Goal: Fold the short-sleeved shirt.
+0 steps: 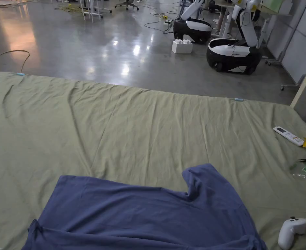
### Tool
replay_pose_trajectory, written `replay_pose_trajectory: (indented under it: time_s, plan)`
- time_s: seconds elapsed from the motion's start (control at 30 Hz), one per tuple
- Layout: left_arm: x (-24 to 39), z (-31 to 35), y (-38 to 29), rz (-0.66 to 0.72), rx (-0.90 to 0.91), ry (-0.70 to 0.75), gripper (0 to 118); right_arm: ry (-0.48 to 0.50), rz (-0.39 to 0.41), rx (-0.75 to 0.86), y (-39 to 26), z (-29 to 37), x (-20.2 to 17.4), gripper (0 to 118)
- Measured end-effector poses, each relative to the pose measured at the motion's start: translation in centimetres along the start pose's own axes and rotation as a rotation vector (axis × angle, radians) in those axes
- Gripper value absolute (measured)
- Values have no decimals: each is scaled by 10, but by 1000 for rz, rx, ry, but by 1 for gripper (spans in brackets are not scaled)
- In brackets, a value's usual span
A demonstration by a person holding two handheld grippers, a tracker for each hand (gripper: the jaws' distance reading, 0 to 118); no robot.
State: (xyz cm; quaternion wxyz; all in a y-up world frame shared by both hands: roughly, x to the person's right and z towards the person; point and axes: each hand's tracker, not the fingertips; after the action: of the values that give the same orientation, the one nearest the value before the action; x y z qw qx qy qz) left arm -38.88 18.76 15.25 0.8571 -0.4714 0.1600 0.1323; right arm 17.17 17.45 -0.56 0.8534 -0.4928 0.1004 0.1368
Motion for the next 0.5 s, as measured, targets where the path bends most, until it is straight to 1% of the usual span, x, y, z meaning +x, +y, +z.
replay_pose_trajectory:
  time_s: [0.13,0.2,0.23,0.3,0.33,0.37,0.4,0.43,0.5]
  plan:
    - [8,-1,12,-77,-2,38,4,-13,11,21,4,5,-10,8]
    - [11,1,15,-83,-21,37,4,-15,10,34,6,10,-11,13]
    - [12,3,16,-88,-19,40,4,-29,21,36,6,11,-9,23]
    - [15,10,18,-97,-14,49,7,-114,25,56,11,22,-13,51]
    - [18,13,20,-107,-7,59,18,-133,17,81,13,28,-14,68]
    - [22,17,22,-130,28,71,29,-113,-11,139,15,30,-10,75]
    - [25,20,24,-148,62,75,39,-100,-34,198,18,37,-13,79]
    - [28,23,26,-157,90,73,45,-102,-42,247,22,42,-17,82]
    - [38,31,35,-161,153,54,45,-105,-31,339,32,50,-27,82]
